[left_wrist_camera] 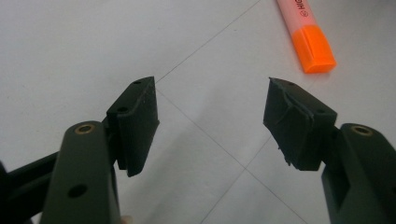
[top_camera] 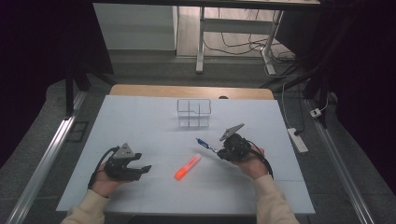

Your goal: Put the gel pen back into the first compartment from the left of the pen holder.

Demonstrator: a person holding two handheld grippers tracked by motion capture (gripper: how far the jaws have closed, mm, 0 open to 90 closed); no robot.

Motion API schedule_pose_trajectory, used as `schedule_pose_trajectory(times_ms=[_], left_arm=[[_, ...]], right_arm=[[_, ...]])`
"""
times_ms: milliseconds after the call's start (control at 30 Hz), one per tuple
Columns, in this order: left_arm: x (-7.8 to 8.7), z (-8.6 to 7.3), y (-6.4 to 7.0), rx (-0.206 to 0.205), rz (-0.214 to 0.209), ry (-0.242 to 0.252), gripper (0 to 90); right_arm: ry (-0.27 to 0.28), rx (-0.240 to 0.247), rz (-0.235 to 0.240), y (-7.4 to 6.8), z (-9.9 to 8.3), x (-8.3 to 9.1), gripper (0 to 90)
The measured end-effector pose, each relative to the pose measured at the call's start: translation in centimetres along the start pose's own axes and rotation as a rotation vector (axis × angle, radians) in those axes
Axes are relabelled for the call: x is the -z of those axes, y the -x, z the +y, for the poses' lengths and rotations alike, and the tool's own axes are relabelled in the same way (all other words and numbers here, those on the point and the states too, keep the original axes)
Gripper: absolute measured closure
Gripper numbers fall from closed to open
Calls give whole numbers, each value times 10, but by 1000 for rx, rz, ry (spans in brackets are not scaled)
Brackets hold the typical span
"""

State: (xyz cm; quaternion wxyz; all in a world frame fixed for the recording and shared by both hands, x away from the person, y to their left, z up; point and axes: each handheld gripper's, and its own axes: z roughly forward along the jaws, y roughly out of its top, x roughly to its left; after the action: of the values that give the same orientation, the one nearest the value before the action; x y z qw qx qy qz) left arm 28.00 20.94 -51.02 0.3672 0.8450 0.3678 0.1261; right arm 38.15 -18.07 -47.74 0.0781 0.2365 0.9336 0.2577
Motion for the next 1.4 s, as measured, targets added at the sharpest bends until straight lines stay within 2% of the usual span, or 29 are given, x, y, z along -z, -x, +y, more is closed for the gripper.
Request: schedule_pose_trajectory(times_ms=[167,533,767,1000,1233,1400], left_arm=[[0,0,0,-3,4,2,349],[2,1,2,-12,16,23,350],[6,5,8,-47,28,50,350],[7,10,18,-95,16,78,346],[7,14,25,-122,10,89,341],[5,16,29,-140,-5,80,324]], right_arm=[[38,-14,30,0,0,6,790],[101,-4,88,-4,5,19,790],[113,-11,131,-9,8,18,789],[111,-8,172,-12,10,14,790],[101,10,206,-20,16,9,789],[89,19,228,-26,18,3,789]])
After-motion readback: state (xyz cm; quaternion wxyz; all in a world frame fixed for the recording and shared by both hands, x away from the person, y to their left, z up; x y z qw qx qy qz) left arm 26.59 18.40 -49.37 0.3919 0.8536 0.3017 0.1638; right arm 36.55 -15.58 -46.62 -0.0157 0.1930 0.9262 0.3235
